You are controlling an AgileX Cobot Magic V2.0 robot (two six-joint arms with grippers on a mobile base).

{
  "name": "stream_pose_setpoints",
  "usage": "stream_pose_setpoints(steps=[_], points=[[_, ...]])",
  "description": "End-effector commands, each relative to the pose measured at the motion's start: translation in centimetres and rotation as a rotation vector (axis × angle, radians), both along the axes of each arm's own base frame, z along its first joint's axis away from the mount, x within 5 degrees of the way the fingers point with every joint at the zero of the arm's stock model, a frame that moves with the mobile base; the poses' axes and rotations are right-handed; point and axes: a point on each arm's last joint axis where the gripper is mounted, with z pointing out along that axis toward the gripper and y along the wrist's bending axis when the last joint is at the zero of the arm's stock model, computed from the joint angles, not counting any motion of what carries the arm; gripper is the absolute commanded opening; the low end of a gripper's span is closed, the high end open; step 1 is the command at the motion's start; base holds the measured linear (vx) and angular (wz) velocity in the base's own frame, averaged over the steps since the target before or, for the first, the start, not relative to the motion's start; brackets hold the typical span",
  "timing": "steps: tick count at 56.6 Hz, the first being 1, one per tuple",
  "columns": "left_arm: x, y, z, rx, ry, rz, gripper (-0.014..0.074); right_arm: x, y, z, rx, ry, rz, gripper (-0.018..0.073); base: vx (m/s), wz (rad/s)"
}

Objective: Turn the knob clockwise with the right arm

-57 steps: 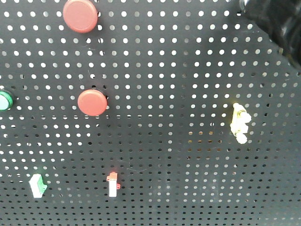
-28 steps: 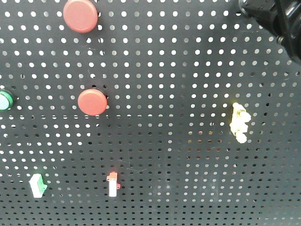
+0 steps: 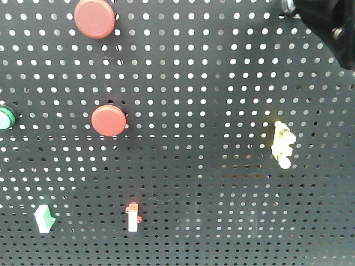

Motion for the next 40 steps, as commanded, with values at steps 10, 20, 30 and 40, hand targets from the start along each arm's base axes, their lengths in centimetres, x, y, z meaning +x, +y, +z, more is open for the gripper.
stream_pose_setpoints(steps=[10,20,30,40], points=[[0.0,0.0,-0.3,-0.021,-0.064,0.002,-0.0006,-5.0,-3.2,4.8,0.121,-0.206,0.140,-0.0008,0.00,0.00],[0.0,0.0,-0.3,-0.021,-0.064,0.002,-0.0006,-6.3,-4.5,4.0,0.078,-0.223,0.113,-0.0008,0.00,0.00],[0.0,0.0,-0.3,-0.021,-0.064,0.002,-0.0006,-7.0,-5.2,2.2,-0.278,-0.323,-0.021,-0.0008,0.00,0.00],[0.0,0.0,-0.3,-0.021,-0.064,0.002,-0.0006,-6.8,-5.7,-0.7,-0.813,-0.388,-0.221,-0.0008,0.00,0.00]])
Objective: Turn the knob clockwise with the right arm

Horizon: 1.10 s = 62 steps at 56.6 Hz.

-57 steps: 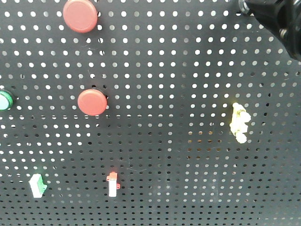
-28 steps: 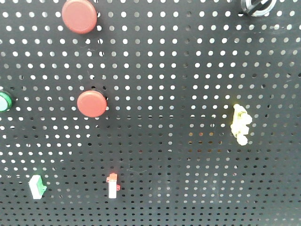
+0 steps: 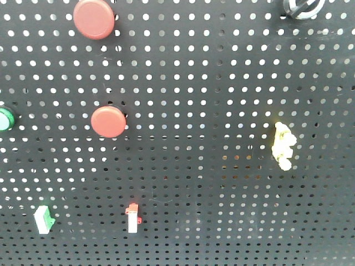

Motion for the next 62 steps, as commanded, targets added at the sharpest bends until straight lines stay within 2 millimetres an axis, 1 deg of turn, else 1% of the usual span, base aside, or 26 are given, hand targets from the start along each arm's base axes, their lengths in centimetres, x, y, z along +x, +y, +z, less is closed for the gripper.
stream_pose_setpoints(steps=[1,3,9,13,22,31,37,62], points=[[0.0,0.0,-0.3,-0.021,-0.064,0.002,-0.0006,-0.2,-0.5,-0.7,-0.248,-0.075,-0.129,-0.0008,0.00,0.00],[0.0,0.0,-0.3,-0.021,-0.064,0.002,-0.0006,0.0,-0.9,-1.7,-0.312,-0.044,-0.183,-0.0008,0.00,0.00],[0.0,0.0,-0.3,-0.021,-0.064,0.002,-0.0006,0.0,-2.1,-4.1,-0.329,0.052,-0.274,-0.0007,0.00,0.00],[0.0,0.0,-0.3,-0.021,-0.064,0.002,-0.0006,-0.3,-2.8,-5.6,-0.357,0.072,-0.313,-0.0006,0.00,0.00],[0.0,0.0,-0.3,-0.021,-0.064,0.002,-0.0006,-0.9,-3.4,-7.7,-0.421,0.056,-0.341,-0.0004,0.00,0.00],[0.0,0.0,-0.3,-0.021,-0.064,0.002,-0.0006,-1.0,-3.6,-9.4,-0.389,0.125,-0.308,-0.0003,0.00,0.00],[0.0,0.0,-0.3,-0.021,-0.064,0.002,-0.0006,-1.0,-3.5,-9.9,-0.391,0.142,-0.305,-0.0003,0.00,0.00],[0.0,0.0,-0.3,-0.021,-0.064,0.002,-0.0006,-1.0,-3.6,-9.9,-0.384,0.146,-0.306,-0.0003,0.00,0.00]])
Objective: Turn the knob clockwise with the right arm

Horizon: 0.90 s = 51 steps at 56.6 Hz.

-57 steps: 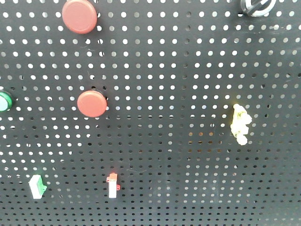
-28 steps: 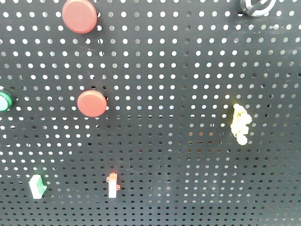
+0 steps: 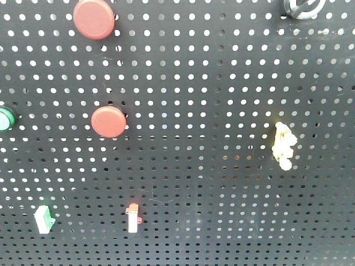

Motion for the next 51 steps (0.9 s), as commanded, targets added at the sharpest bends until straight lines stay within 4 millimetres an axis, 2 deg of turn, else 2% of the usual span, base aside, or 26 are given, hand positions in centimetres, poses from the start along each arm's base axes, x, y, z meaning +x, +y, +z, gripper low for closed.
stream_pose_setpoints(steps=[1,11,22,32,38,45,48,51], points=[[0.0,0.0,-0.3,-0.021,-0.064,0.002,-0.0006,-0.2,0.2,0.9,0.027,-0.021,0.033,-0.0003,0.00,0.00],[0.0,0.0,-0.3,-0.021,-0.064,0.002,-0.0006,0.4,2.2,0.2,0.193,0.014,0.198,-0.0003,0.00,0.00],[0.0,0.0,-0.3,-0.021,-0.064,0.002,-0.0006,1.3,6.2,-3.6,-0.001,-0.007,0.445,-0.0003,0.00,0.00],[0.0,0.0,-0.3,-0.021,-0.064,0.002,-0.0006,1.6,8.2,-6.2,0.030,0.088,0.602,-0.0003,0.00,0.00],[0.0,0.0,-0.3,-0.021,-0.064,0.002,-0.0006,2.0,7.8,-7.5,0.068,0.257,0.573,-0.0003,0.00,0.00],[0.0,0.0,-0.3,-0.021,-0.064,0.002,-0.0006,2.6,5.0,-9.2,0.129,0.472,0.358,-0.0003,0.00,0.00],[0.0,0.0,-0.3,-0.021,-0.064,0.002,-0.0006,2.5,3.6,-9.4,0.121,0.484,0.266,-0.0003,0.00,0.00],[0.0,0.0,-0.3,-0.021,-0.064,0.002,-0.0006,1.9,2.3,-9.6,0.104,0.424,0.206,-0.0003,0.00,0.00]])
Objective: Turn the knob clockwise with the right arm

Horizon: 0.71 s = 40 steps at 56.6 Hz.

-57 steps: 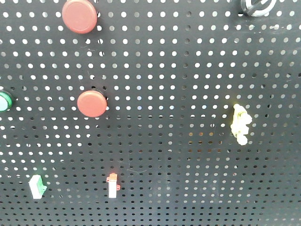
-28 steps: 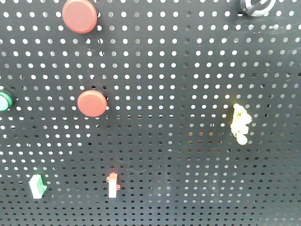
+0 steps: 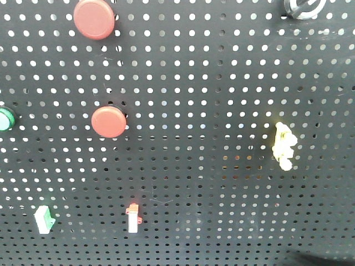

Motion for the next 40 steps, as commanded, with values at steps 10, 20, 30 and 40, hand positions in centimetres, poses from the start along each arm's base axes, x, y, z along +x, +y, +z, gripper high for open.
stream_pose_setpoints(steps=[10,20,30,40], points=[[0.0,0.0,-0.3,-0.021,-0.064,0.002,-0.0006,-3.0,-4.6,-1.5,-0.037,-0.373,-0.257,-0.0003,0.00,0.00],[0.0,0.0,-0.3,-0.021,-0.064,0.002,-0.0006,-5.2,-6.0,-6.3,0.047,-0.455,-0.437,-0.0003,0.00,0.00],[0.0,0.0,-0.3,-0.021,-0.064,0.002,-0.0006,-6.2,-6.4,-9.9,0.022,-0.462,-0.492,-0.0003,0.00,0.00],[0.0,0.0,-0.3,-0.021,-0.064,0.002,-0.0006,-6.8,-6.3,-10.6,-0.047,-0.414,-0.473,-0.0003,0.00,0.00]])
